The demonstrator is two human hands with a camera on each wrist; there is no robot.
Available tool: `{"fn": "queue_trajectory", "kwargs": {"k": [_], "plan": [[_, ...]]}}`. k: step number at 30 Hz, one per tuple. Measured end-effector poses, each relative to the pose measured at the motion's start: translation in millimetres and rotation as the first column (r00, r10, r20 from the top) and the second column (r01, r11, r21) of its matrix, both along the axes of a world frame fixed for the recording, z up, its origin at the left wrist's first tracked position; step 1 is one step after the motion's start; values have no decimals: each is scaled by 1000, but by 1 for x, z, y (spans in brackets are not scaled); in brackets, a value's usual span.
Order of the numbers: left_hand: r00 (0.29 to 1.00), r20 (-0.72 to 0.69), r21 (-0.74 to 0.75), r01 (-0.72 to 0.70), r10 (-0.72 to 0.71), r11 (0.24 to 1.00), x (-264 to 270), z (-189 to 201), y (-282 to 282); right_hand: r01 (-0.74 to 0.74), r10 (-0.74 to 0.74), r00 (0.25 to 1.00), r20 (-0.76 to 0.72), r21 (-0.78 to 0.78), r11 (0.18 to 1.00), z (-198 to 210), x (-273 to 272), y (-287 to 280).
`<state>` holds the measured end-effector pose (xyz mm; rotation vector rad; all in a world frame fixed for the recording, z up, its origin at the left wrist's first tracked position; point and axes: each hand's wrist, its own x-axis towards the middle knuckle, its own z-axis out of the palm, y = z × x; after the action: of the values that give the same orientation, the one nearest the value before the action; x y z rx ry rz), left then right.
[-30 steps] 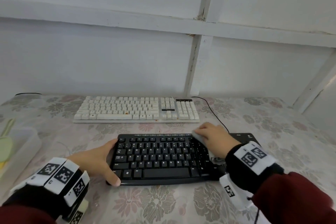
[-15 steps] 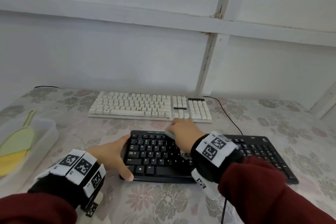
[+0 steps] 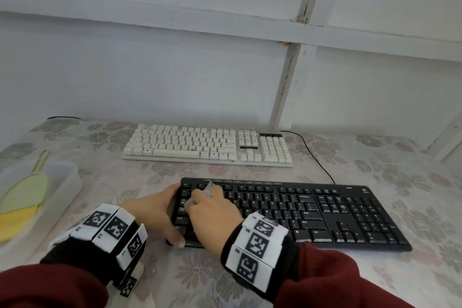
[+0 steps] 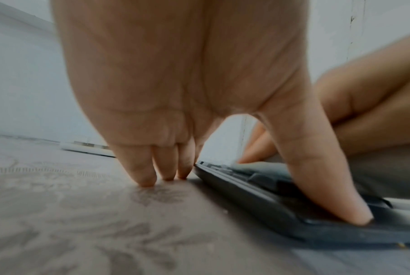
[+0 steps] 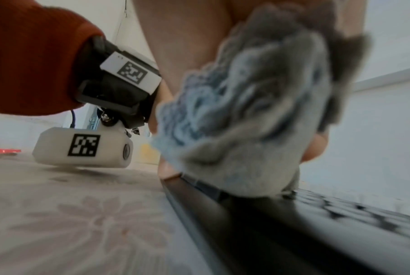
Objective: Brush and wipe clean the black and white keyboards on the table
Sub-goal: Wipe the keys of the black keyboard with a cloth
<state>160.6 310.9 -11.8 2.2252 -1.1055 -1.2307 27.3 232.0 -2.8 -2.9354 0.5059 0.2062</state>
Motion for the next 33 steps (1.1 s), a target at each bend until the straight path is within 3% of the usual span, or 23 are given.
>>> {"fn": "queue_trajectory", "kwargs": {"k": [3,11,17,22,25,28,33], "plan": [[997,-81,-28,-5,3,1000,3,-4,3,-4,2,999,-32,-61,998,8,-22,-14],[996,-88,-36,-8,5,999,2,-2,3,143,-151,968,-202,-56,988,27,-57,-57],[995,-103,-55,-9,3,998,3,-5,1,48,-44,996,-83,53,997,42,-21,-32],[997,-32,-51,62,-64,997,2,-3,1,-136,140,974,-178,37,990,24,22,6],[999,18,-30,49,-48,998,1,-3,1,-85,91,986,-138,52,995,13,24,9],[1000,-17,-26,-5,5,1000,1,-5,0,-41,44,998,-36,72,997,9,12,4],[993,-118,-76,-16,7,997,9,-12,4,-33,34,999,-30,16,999,14,-12,-10]]}}
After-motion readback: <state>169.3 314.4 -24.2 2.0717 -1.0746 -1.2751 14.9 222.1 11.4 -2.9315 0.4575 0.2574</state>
